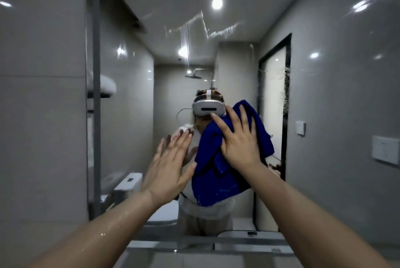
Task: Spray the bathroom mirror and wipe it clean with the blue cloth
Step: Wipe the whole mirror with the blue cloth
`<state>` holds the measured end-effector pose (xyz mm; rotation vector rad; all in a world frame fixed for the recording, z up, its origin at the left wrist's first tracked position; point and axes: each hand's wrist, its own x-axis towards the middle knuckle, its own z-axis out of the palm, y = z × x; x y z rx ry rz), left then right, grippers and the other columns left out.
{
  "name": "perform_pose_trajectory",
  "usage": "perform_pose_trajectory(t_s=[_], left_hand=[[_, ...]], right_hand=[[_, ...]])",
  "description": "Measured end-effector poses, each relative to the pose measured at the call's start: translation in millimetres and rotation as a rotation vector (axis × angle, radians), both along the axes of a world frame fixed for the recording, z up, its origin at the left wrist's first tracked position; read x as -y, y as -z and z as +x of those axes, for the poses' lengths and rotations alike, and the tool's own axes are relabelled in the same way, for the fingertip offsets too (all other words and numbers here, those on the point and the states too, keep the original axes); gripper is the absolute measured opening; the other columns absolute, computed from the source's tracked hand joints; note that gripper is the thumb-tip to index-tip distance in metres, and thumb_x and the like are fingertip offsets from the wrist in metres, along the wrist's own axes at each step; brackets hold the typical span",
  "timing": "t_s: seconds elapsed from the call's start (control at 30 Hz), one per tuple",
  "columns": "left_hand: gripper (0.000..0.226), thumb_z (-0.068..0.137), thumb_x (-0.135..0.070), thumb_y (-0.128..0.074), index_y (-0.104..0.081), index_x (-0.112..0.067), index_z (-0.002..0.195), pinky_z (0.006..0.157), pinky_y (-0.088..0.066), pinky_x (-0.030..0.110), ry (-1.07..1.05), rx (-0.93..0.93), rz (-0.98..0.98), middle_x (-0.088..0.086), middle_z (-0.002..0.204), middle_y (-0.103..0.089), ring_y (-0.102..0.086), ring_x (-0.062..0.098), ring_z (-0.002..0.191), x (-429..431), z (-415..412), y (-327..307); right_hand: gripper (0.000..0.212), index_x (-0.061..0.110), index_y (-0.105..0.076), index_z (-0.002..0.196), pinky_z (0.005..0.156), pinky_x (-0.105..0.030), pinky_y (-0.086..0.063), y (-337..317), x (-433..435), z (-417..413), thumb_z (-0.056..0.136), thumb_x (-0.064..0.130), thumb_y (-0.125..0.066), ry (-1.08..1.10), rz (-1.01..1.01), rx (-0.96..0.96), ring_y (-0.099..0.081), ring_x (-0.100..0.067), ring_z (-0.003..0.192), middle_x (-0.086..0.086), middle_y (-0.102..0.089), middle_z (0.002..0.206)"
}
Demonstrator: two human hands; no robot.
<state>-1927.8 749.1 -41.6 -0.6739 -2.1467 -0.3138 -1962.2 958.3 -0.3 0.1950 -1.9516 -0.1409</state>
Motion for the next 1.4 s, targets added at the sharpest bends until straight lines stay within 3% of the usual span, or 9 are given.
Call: perform_pose_trajectory(t_s=[0.1,0.23,0.37,0.63,0.77,0.93,1.2,1.4], left_hand=[[0.066,0.087,-0.064,-0.007,0.012,-0.036,0.143,0.106,0.026,0.018,-0.001,0.000,0.021,-0.021,0.149,0.016,0.026,-0.011,0.133,16.0,-0.5,-0.8],[0.068,0.087,-0.064,-0.012,0.007,-0.036,0.146,0.113,0.015,0.031,-0.022,-0.020,0.057,-0.018,0.152,0.007,0.007,0.002,0.142,36.5,-8.1,-14.9],[0.069,0.090,-0.062,-0.017,0.003,-0.030,0.148,0.114,0.013,0.032,-0.051,-0.067,0.036,-0.014,0.153,0.006,0.009,0.001,0.139,38.6,-7.3,-40.8],[0.068,0.094,-0.055,-0.026,-0.004,-0.023,0.149,0.114,0.011,0.032,-0.055,-0.138,0.071,-0.005,0.158,-0.004,0.003,0.008,0.144,-6.6,-12.0,-99.4],[0.069,0.094,-0.053,-0.029,-0.004,-0.021,0.149,0.114,0.009,0.033,-0.052,-0.175,0.108,-0.004,0.158,-0.006,0.001,0.010,0.145,-37.5,-13.5,-129.0],[0.071,0.093,-0.049,-0.036,-0.005,-0.020,0.150,0.114,0.009,0.034,-0.071,-0.232,0.211,-0.003,0.158,-0.007,0.000,0.011,0.145,-63.8,-8.3,-156.3],[0.064,0.097,-0.050,-0.022,-0.004,-0.021,0.150,0.116,0.008,0.036,-0.147,-0.147,0.213,-0.004,0.159,-0.003,0.003,0.009,0.145,-50.3,-5.2,-106.6],[0.063,0.097,-0.050,-0.023,-0.005,-0.021,0.150,0.116,0.007,0.036,-0.146,-0.083,0.178,-0.003,0.158,-0.005,0.001,0.010,0.145,-65.9,-1.2,-76.3]], right_hand=[[0.065,0.038,-0.016,0.146,0.112,-0.056,-0.013,2.9,0.8,1.5,0.086,0.035,-0.042,0.043,-0.006,0.015,-0.010,-0.035,0.142,-0.009,-0.024,0.154],[0.067,0.038,-0.014,0.148,0.113,-0.056,-0.012,-3.3,7.7,9.1,0.089,0.030,-0.046,0.069,-0.025,0.060,-0.006,-0.036,0.144,-0.007,-0.013,0.158],[0.069,0.036,-0.014,0.149,0.114,-0.056,-0.006,-21.3,10.5,12.8,0.090,0.028,-0.049,0.091,-0.024,0.077,-0.002,-0.036,0.145,-0.005,-0.005,0.159],[0.059,0.034,-0.022,0.147,0.116,-0.053,-0.001,-109.7,-4.1,8.5,0.093,0.026,-0.045,0.032,-0.178,-0.087,-0.008,-0.030,0.145,-0.005,-0.017,0.157],[0.060,0.035,-0.020,0.147,0.115,-0.052,0.001,-164.4,-19.6,10.2,0.093,0.027,-0.045,0.034,-0.150,-0.102,-0.002,-0.027,0.146,-0.006,-0.010,0.159],[0.054,0.041,-0.018,0.146,0.114,-0.056,0.005,-223.5,-25.7,16.7,0.097,0.025,-0.035,-0.027,-0.320,-0.044,0.007,-0.029,0.146,-0.006,-0.001,0.159],[0.059,0.039,-0.017,0.147,0.115,-0.054,0.003,-153.4,-39.4,13.8,0.094,0.023,-0.037,-0.080,-0.185,-0.135,-0.001,-0.031,0.146,-0.007,-0.013,0.158],[0.061,0.038,-0.021,0.146,0.115,-0.055,-0.001,-74.5,-46.5,15.0,0.089,0.027,-0.040,-0.064,-0.050,-0.067,-0.008,-0.032,0.145,-0.007,-0.020,0.156]])
